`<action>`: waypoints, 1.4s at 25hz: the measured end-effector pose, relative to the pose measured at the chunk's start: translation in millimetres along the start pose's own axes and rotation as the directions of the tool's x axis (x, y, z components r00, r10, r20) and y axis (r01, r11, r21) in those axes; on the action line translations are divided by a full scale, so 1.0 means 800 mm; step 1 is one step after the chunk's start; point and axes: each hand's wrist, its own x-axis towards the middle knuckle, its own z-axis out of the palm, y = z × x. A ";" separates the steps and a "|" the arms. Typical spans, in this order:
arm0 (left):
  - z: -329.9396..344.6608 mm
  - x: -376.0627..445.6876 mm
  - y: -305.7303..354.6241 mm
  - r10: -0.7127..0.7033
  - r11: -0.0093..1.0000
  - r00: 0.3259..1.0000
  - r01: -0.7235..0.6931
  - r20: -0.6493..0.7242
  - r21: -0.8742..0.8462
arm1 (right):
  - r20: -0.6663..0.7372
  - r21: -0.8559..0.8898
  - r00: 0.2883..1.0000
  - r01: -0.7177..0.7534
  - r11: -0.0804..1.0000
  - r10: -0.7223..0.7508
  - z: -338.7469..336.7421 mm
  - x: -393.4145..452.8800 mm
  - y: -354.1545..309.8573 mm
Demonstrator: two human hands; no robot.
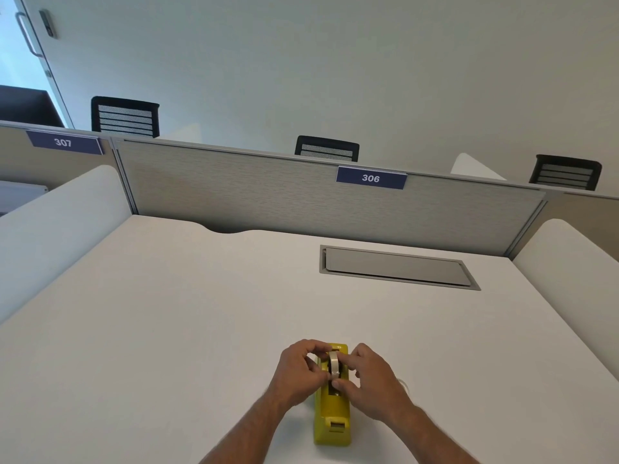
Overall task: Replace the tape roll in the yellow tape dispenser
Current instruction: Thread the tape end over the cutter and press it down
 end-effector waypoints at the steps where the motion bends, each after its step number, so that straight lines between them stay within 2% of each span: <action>1: 0.000 0.000 0.001 0.003 1.000 1.000 -0.003 -0.002 -0.006 | 0.004 -0.041 0.999 0.032 0.999 -0.032 0.000 -0.003 0.001; 4: -0.001 -0.002 0.001 0.013 1.000 1.000 -0.013 -0.008 -0.005 | 0.010 -0.069 0.998 0.068 0.995 -0.068 0.002 -0.009 -0.001; 11: 0.000 -0.001 -0.003 0.039 0.999 0.999 -0.039 -0.015 0.006 | 0.071 -0.010 0.997 0.020 1.000 -0.019 0.006 -0.014 0.002; 16: 0.002 0.000 -0.002 0.054 0.999 0.998 -0.054 -0.025 0.006 | 0.034 0.028 0.999 0.029 0.999 -0.029 0.002 -0.015 -0.001; 23: -0.001 0.001 -0.008 0.080 0.996 0.997 -0.079 -0.024 0.047 | -0.026 -0.020 0.999 0.034 0.999 -0.035 -0.006 -0.008 -0.004; 29: -0.002 0.000 -0.008 0.114 0.991 0.993 -0.112 -0.014 0.075 | 0.007 -0.093 0.997 0.074 0.993 -0.073 -0.011 -0.008 -0.009; 35: -0.005 -0.006 -0.016 0.144 0.982 0.988 -0.150 0.064 0.112 | 0.004 -0.124 0.995 0.103 0.987 -0.103 -0.013 -0.011 -0.010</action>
